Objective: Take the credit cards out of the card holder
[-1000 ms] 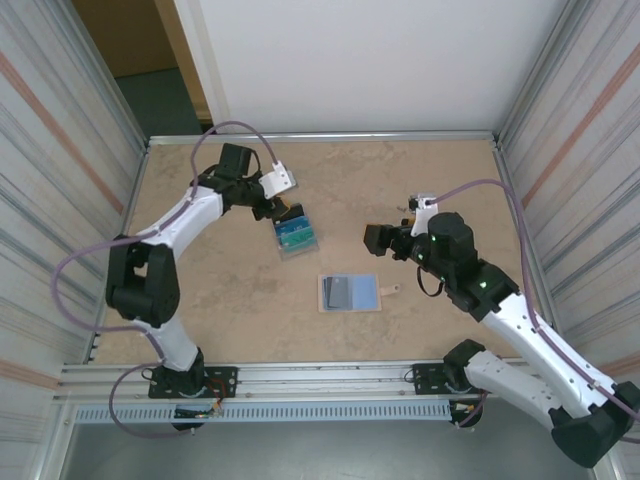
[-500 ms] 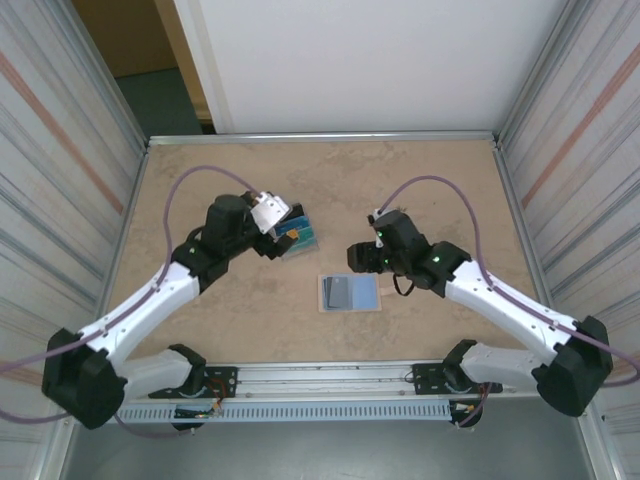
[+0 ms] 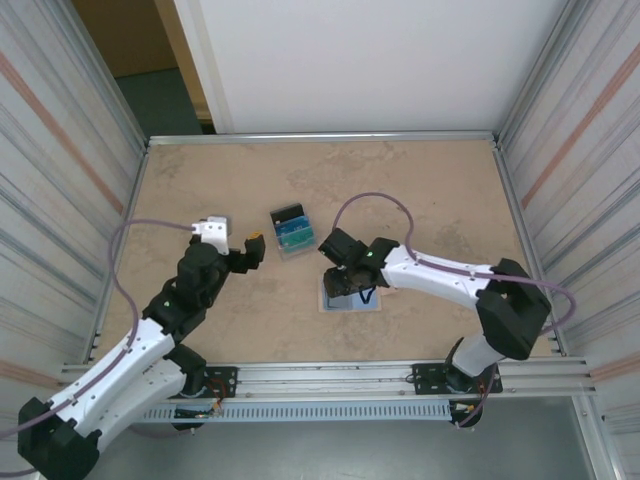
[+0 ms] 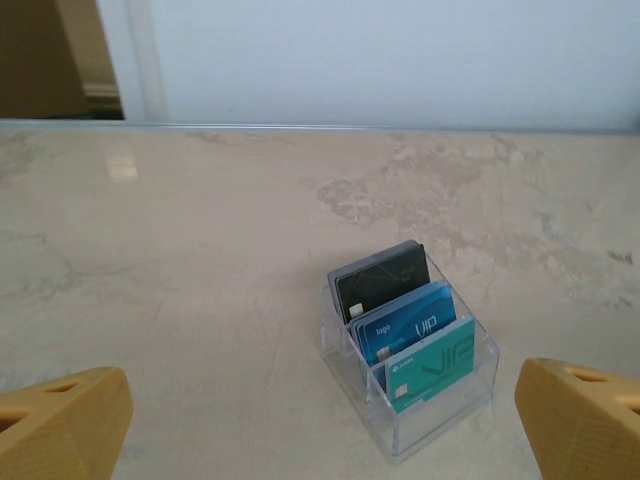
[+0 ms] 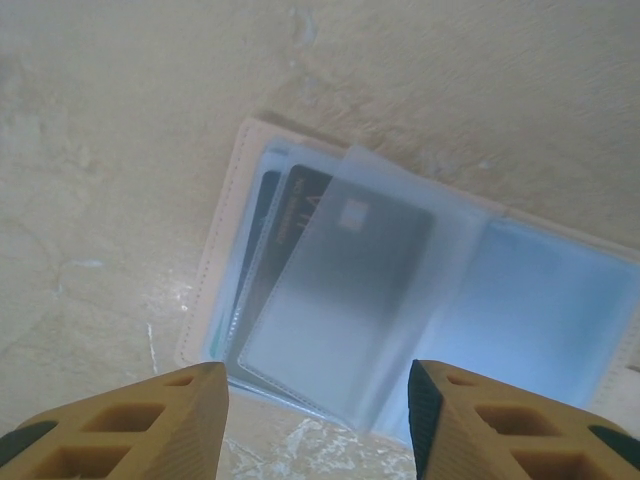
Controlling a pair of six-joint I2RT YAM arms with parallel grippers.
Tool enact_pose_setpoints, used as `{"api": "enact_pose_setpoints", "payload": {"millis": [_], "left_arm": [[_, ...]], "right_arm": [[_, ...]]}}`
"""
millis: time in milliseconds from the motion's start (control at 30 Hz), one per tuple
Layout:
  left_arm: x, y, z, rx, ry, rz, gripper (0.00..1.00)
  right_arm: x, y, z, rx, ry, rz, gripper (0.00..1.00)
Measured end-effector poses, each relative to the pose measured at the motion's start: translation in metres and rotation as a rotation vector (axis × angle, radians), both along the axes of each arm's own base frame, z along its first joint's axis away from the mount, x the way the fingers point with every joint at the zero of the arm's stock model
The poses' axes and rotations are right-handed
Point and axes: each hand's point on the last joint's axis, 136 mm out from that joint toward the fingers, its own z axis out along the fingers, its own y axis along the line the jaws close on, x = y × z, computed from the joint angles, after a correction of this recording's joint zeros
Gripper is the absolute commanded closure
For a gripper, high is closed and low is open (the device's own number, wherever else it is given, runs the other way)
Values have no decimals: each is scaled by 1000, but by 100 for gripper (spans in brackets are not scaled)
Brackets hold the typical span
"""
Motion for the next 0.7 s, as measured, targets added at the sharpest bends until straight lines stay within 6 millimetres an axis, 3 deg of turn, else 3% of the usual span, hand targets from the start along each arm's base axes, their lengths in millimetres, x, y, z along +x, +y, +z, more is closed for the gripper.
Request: {"api": "enact_pose_setpoints", "payload": {"millis": [167,400,700], "left_arm": [[-3,14,-4,-81,-4,64,1],[-3,14,-7,-94,7,70,1],[1,11,-22,-64,54,71,1]], "right_arm": [[-3,13,-18,-46,41,28,51],[-4,16,-41,-107,86,33,52],[-5,13,-44,-122,94,31,52]]}}
